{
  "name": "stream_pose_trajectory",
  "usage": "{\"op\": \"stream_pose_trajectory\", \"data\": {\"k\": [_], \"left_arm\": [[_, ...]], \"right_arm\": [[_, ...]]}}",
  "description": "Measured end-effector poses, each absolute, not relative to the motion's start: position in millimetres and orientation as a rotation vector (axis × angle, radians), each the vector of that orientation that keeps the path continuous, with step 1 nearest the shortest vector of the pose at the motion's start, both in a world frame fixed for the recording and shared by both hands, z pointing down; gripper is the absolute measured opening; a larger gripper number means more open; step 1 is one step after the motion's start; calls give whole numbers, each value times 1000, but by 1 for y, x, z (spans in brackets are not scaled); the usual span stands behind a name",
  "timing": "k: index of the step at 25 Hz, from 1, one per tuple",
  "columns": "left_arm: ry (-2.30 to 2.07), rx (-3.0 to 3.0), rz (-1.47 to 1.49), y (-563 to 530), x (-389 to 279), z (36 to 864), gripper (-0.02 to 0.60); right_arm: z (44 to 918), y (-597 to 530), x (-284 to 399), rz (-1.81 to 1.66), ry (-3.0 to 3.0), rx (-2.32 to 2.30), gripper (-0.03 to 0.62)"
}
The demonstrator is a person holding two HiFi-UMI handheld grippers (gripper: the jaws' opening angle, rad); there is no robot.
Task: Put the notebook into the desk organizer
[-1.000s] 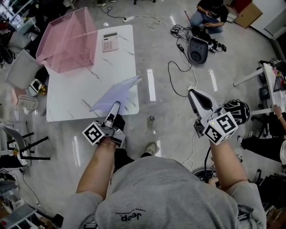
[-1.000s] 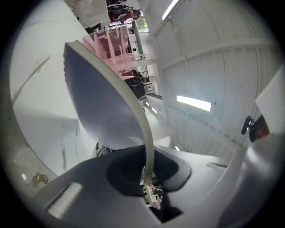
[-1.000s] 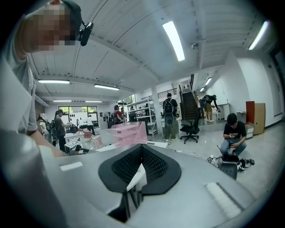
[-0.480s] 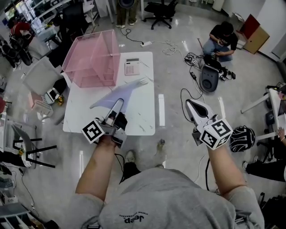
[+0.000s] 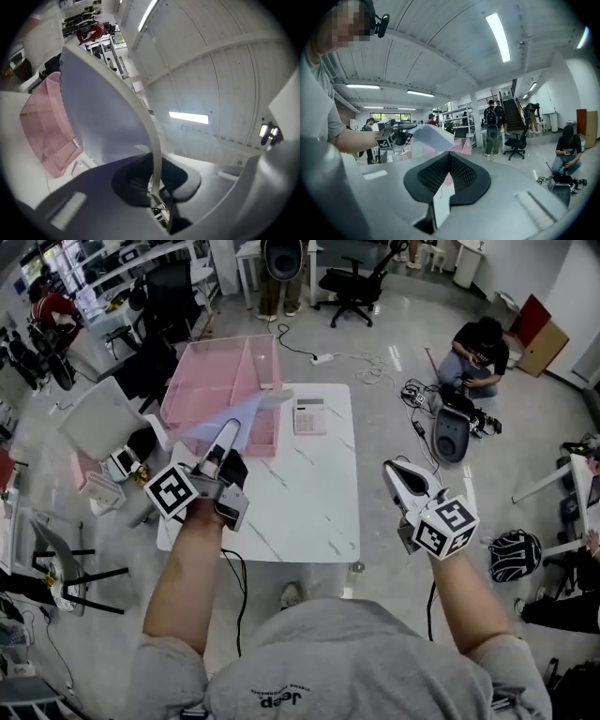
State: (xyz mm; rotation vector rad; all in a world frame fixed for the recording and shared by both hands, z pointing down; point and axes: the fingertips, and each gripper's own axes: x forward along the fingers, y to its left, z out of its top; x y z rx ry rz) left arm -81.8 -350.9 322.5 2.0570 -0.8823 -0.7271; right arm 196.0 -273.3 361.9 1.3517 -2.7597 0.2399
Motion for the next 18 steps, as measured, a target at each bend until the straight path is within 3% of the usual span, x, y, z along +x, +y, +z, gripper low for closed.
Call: {"op": "stream_pose_trajectory", "data": {"k": [10,18], "left_arm": [[-846,2217,-744,-459,-154,246,89],[-973,2200,-744,-558,-212,250,89]], "right_arm": [[355,-353,114,252,-2755,1368,2],[368,-377,88,287,-2680,1409,2]]}}
